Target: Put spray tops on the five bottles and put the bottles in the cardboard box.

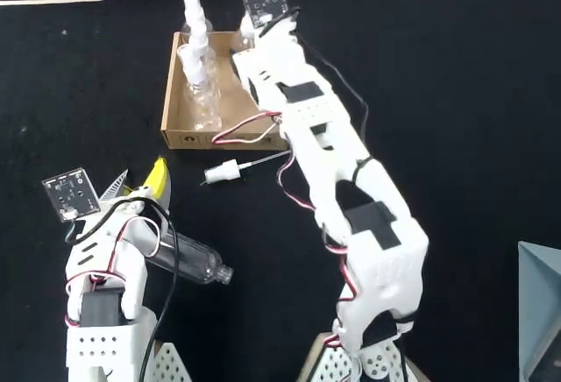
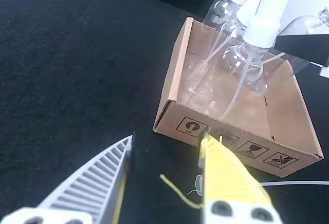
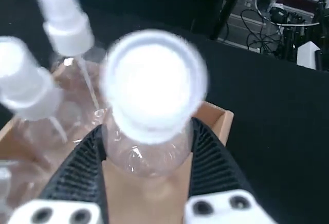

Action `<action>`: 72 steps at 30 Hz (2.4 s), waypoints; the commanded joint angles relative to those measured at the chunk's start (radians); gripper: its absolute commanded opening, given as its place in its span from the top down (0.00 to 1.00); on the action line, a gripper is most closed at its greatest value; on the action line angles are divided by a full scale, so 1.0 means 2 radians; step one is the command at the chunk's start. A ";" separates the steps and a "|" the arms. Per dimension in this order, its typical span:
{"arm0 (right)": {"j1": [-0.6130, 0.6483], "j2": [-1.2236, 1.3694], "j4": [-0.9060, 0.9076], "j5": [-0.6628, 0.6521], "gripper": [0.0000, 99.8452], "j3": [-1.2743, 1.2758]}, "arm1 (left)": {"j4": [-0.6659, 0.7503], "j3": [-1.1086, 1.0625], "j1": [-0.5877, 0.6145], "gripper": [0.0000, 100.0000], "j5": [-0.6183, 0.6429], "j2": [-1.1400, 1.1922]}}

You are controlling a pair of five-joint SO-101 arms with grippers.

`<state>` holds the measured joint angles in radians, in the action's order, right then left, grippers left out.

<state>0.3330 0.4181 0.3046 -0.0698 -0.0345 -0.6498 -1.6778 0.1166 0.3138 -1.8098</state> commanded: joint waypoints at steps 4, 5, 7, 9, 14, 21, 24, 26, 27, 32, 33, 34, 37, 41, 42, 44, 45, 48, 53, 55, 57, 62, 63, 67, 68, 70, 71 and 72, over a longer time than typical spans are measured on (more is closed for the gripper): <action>-0.032 0.036 -0.012 0.001 0.99 -0.074 | -0.005 -0.011 0.006 0.81 -0.005 -0.005; -0.031 0.042 -0.012 0.001 0.99 -0.076 | -0.005 -0.011 0.006 0.81 -0.005 -0.005; -0.028 0.049 -0.012 0.001 0.99 -0.079 | -0.005 -0.011 0.006 0.81 -0.005 -0.005; -0.028 0.053 -0.012 0.001 0.99 -0.081 | -0.005 -0.011 0.006 0.81 -0.005 -0.005; -0.031 0.066 -0.015 0.001 0.99 -0.082 | -0.005 -0.011 0.006 0.81 -0.005 -0.005; -0.031 0.076 -0.016 0.000 0.97 -0.082 | -0.005 -0.011 0.006 0.81 -0.005 -0.005; -0.030 0.078 -0.016 0.001 0.90 -0.082 | -0.005 -0.011 0.006 0.81 -0.005 -0.005; -0.028 0.078 -0.015 0.001 0.87 -0.081 | -0.005 -0.011 0.006 0.81 -0.005 -0.005; -0.028 0.078 -0.014 0.001 0.87 -0.080 | -0.005 -0.011 0.006 0.81 -0.005 -0.005; -0.023 0.078 -0.012 0.001 0.86 -0.078 | -0.005 -0.011 0.006 0.81 -0.005 -0.005; -0.023 0.078 -0.012 0.001 0.86 -0.077 | -0.005 -0.011 0.006 0.81 -0.005 -0.005; -0.023 0.078 -0.012 0.001 0.86 -0.077 | -0.005 -0.011 0.006 0.81 -0.005 -0.005; -0.023 0.078 -0.012 0.001 0.86 -0.077 | -0.005 -0.011 0.006 0.81 -0.005 -0.005; -0.022 0.078 -0.012 0.003 0.78 -0.077 | -0.005 -0.011 0.006 0.81 -0.005 -0.005; -0.022 0.078 -0.008 0.002 0.76 -0.076 | -0.005 -0.011 0.006 0.81 -0.005 -0.005; -0.021 0.077 0.005 0.002 0.74 -0.076 | -0.005 -0.011 0.006 0.81 -0.005 -0.005; -0.019 0.076 0.008 0.002 0.74 -0.077 | -0.005 -0.011 0.006 0.81 -0.005 -0.005; -0.016 0.076 0.008 0.001 0.74 -0.077 | -0.005 -0.011 0.006 0.81 -0.005 -0.005; -0.016 0.073 0.010 0.001 0.74 -0.075 | -0.005 -0.011 0.006 0.81 -0.005 -0.005; -0.018 0.068 0.014 0.001 0.74 -0.074 | -0.005 -0.011 0.006 0.81 -0.005 -0.005; -0.018 0.061 0.033 0.001 0.74 -0.075 | -0.005 -0.011 0.006 0.81 -0.005 -0.005; -0.016 0.045 0.051 0.004 0.74 -0.072 | -0.005 -0.011 0.006 0.81 -0.005 -0.005; -0.016 0.043 0.051 0.004 0.74 -0.069 | -0.005 -0.011 0.006 0.81 -0.005 -0.005; -0.015 0.042 0.051 0.005 0.74 -0.064 | -0.005 -0.011 0.006 0.81 -0.005 -0.005; -0.015 0.041 0.051 0.005 0.74 -0.064 | -0.005 -0.011 0.006 0.81 -0.005 -0.005; -0.015 0.041 0.051 0.003 0.74 -0.064 | -0.005 -0.011 0.006 0.81 -0.005 -0.005; -0.015 0.041 0.051 0.003 0.74 -0.063 | -0.005 -0.011 0.006 0.81 -0.005 -0.005; -0.015 0.041 0.055 0.002 0.74 -0.063 | -0.005 -0.011 0.006 0.81 -0.005 -0.005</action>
<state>0.2961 0.5792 0.4012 -0.0683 -0.1158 -0.6498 -1.6778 0.1166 0.3138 -1.8098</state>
